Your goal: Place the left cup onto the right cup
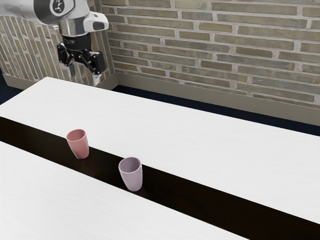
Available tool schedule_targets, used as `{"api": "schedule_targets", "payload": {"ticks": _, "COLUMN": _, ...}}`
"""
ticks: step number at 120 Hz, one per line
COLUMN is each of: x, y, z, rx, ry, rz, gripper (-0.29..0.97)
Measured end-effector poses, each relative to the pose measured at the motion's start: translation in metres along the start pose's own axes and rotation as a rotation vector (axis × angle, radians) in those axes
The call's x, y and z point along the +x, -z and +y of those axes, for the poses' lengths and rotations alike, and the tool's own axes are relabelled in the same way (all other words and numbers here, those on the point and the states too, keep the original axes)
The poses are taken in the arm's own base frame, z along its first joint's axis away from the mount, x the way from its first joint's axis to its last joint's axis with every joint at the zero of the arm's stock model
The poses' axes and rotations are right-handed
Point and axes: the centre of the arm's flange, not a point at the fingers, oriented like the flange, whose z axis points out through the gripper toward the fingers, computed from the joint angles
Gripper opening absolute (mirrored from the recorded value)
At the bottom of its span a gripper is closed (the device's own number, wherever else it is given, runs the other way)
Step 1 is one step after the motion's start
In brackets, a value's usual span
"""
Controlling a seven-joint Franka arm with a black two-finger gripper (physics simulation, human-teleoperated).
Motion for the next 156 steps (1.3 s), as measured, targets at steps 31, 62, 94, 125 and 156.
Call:
{"api": "schedule_targets", "payload": {"ticks": 31, "x": 0.003, "y": -0.014, "z": -0.001, "rx": 0.006, "ry": -0.017, "rz": -0.006, "gripper": 0.68}}
{"api": "schedule_targets", "payload": {"ticks": 62, "x": 0.005, "y": -0.074, "z": -0.010, "rx": 0.006, "ry": -0.017, "rz": -0.043, "gripper": 0.68}}
{"api": "schedule_targets", "payload": {"ticks": 94, "x": 0.008, "y": -0.116, "z": -0.038, "rx": 0.007, "ry": 0.019, "rz": -0.024, "gripper": 0.68}}
{"api": "schedule_targets", "payload": {"ticks": 125, "x": 0.016, "y": -0.146, "z": -0.068, "rx": 0.011, "ry": 0.061, "rz": -0.007, "gripper": 0.68}}
{"api": "schedule_targets", "payload": {"ticks": 156, "x": 0.018, "y": -0.186, "z": -0.079, "rx": 0.013, "ry": 0.058, "rz": -0.005, "gripper": 0.68}}
